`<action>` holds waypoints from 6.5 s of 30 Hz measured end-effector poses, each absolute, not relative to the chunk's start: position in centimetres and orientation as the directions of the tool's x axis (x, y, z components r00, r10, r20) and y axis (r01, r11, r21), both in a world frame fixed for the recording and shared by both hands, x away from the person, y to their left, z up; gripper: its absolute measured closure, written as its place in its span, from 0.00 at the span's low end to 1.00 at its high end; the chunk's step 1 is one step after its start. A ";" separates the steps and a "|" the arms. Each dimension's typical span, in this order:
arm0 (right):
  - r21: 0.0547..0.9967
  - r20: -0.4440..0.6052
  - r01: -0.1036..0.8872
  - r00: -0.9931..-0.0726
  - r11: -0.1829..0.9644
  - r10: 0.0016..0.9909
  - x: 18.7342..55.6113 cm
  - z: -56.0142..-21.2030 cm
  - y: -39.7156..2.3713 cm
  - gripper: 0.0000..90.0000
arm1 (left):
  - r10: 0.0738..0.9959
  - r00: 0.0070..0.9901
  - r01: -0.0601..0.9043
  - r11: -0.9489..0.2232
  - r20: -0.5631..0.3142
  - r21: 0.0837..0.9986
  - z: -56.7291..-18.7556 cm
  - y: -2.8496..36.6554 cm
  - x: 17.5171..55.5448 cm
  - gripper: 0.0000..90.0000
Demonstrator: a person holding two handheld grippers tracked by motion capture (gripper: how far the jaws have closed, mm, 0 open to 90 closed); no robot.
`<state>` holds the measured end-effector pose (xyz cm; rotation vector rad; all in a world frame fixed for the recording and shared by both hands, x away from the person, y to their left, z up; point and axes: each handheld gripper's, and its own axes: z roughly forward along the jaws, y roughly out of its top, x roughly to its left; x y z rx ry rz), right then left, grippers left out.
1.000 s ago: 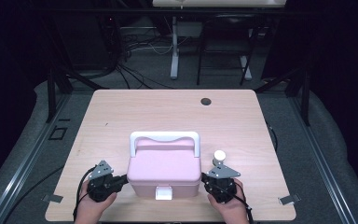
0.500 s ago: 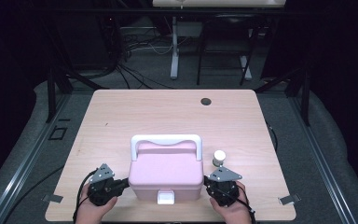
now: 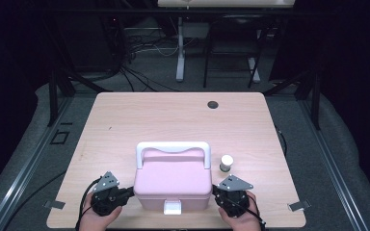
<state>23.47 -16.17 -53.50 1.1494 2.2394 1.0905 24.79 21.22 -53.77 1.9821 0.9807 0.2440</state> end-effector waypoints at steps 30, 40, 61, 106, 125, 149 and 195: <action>0.796 0.042 0.507 -0.592 0.331 0.805 23.0 -53.1 -17.7 0.78 | 0.708 0.653 0.587 -0.246 -0.271 0.771 -53.2 22.6 24.9 0.76; 0.798 0.088 0.521 -0.596 0.301 0.798 23.2 -51.9 -18.3 0.71 | 0.704 0.647 0.602 -0.236 -0.292 0.763 -52.4 23.2 25.3 0.72; 0.825 0.086 0.493 -0.594 0.277 0.800 24.2 -46.4 -19.5 0.64 | 0.676 0.675 0.579 -0.237 -0.296 0.780 -47.4 23.6 26.7 0.65; 0.859 0.122 0.445 -0.656 0.252 0.745 25.7 -44.7 -16.8 0.77 | 0.634 0.730 0.515 -0.267 -0.253 0.815 -44.7 20.2 28.2 0.74; 0.863 0.101 0.429 -0.664 0.266 0.741 25.0 -44.4 -16.8 0.82 | 0.656 0.729 0.480 -0.290 -0.192 0.828 -44.4 20.2 27.4 0.82; 0.882 0.172 0.436 -0.653 0.180 0.738 26.4 -42.4 -17.3 0.82 | 0.646 0.724 0.491 -0.238 -0.240 0.838 -42.3 20.6 28.9 0.81; 0.870 0.199 0.463 -0.640 0.167 0.742 27.0 -41.3 -17.3 0.82 | 0.639 0.745 0.464 -0.291 -0.191 0.837 -44.2 23.0 23.1 0.75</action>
